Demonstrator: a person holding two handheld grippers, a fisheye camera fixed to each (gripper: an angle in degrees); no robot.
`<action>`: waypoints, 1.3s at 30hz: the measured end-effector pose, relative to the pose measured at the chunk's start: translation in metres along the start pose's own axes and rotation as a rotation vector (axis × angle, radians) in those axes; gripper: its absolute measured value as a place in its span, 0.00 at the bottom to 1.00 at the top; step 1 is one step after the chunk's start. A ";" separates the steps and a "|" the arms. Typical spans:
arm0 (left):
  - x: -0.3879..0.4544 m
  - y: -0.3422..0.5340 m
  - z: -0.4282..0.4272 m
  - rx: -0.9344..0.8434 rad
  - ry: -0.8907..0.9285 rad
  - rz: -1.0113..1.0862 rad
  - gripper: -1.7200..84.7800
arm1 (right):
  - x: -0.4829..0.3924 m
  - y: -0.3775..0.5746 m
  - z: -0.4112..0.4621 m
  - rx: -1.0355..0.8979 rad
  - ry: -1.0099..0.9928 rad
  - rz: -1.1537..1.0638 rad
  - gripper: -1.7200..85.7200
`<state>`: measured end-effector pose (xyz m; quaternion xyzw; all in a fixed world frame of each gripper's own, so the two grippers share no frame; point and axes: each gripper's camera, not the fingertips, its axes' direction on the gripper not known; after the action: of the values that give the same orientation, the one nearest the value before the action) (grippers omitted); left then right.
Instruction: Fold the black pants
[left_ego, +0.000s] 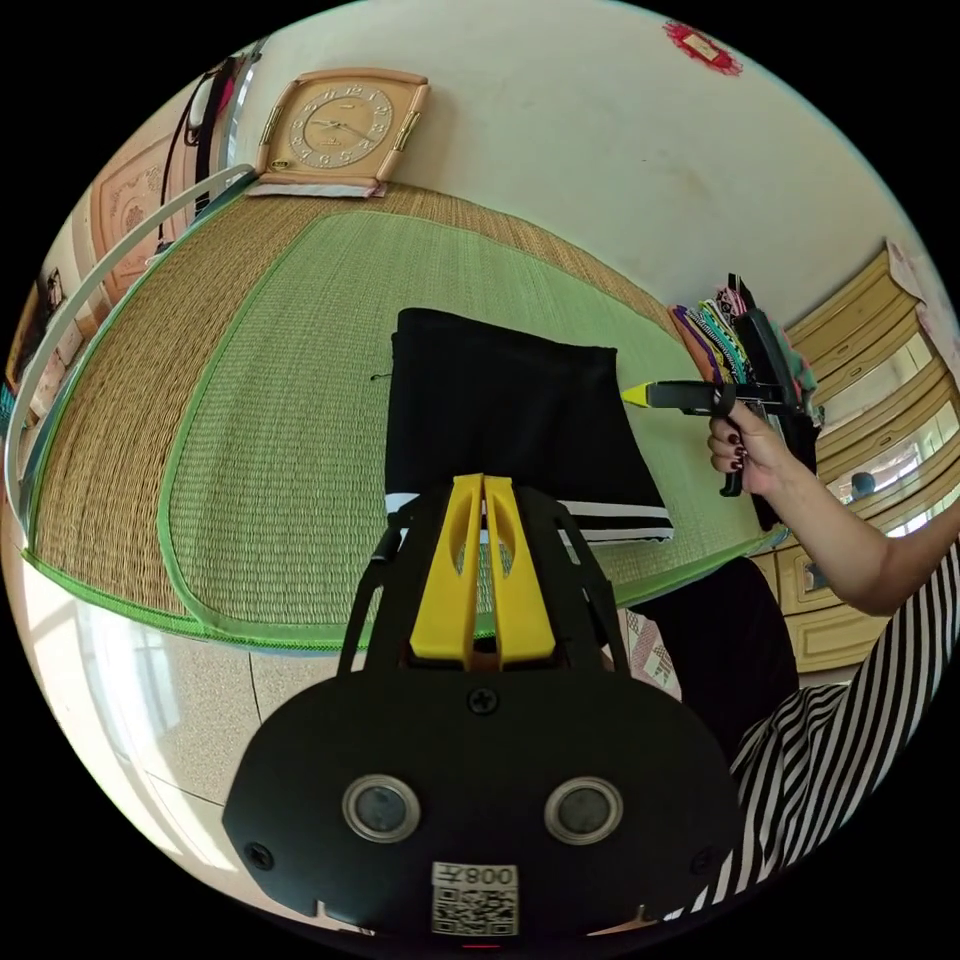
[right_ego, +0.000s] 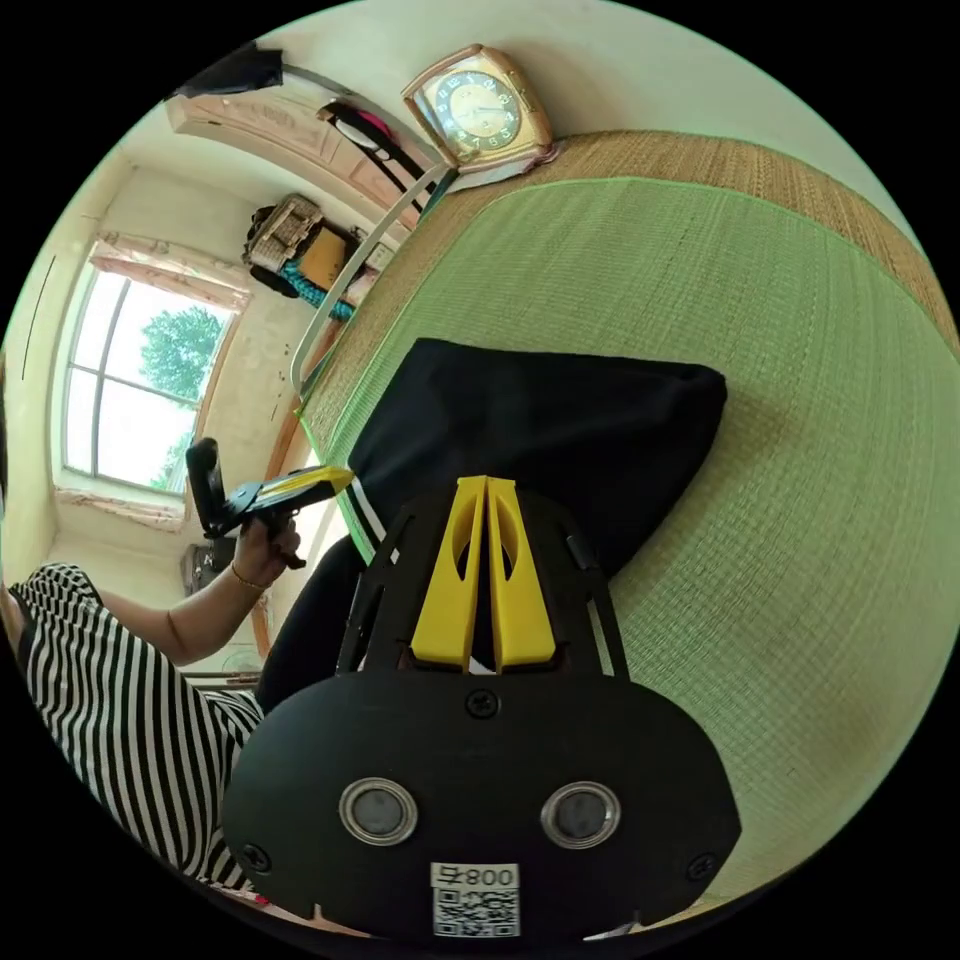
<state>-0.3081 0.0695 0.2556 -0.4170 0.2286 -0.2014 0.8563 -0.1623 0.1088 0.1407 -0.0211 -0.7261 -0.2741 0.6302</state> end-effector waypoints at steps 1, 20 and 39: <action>0.001 0.000 0.005 -0.031 -0.026 -0.008 0.02 | -0.004 0.013 0.013 -0.045 0.025 -0.013 0.02; 0.103 -0.075 0.056 -0.073 0.030 0.178 0.02 | 0.131 0.025 -0.061 0.164 0.098 0.336 0.02; 0.111 -0.055 0.037 -0.020 -0.005 0.097 0.02 | 0.063 0.193 -0.051 -0.009 -0.155 0.127 0.02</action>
<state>-0.2052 0.0014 0.2957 -0.4142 0.2485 -0.1562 0.8615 -0.0563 0.2310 0.2742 -0.0911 -0.7687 -0.2343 0.5882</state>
